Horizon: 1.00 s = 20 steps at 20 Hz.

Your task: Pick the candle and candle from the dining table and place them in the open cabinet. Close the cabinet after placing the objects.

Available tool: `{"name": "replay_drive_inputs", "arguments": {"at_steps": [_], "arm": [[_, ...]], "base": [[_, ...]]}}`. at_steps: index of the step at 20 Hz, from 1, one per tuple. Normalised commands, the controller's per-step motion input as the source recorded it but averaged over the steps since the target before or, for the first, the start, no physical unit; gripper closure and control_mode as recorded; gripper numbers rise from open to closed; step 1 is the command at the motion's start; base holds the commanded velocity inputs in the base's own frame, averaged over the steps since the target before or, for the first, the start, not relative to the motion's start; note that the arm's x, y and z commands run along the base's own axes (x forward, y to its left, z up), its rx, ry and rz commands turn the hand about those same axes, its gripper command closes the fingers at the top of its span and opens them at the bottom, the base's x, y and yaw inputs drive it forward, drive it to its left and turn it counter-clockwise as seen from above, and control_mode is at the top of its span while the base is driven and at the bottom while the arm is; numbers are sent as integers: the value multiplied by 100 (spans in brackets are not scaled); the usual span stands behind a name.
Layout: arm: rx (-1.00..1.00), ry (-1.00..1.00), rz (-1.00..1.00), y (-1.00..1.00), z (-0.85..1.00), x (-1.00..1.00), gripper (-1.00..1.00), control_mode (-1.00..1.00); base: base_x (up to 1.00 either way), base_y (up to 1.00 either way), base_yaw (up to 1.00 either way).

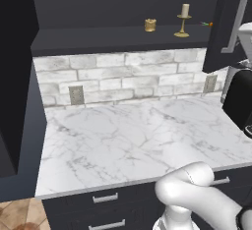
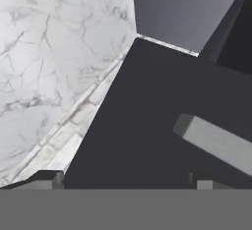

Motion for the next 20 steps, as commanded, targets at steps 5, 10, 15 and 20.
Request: {"name": "replay_drive_inputs", "arguments": {"at_steps": [5, 10, 15, 20], "arm": [[-4, -1, -26, 60, 12, 64, -100, -100], [-3, -1, -22, 52, 9, 65, -100, -100], [0, -1, -18, 38, 6, 69, -100, -100], [0, 0, -10, 23, 1, 72, -100, -100]], "base": [[0, 0, 0], [0, 0, 0], [0, 0, 0], [0, 0, 0]]}}
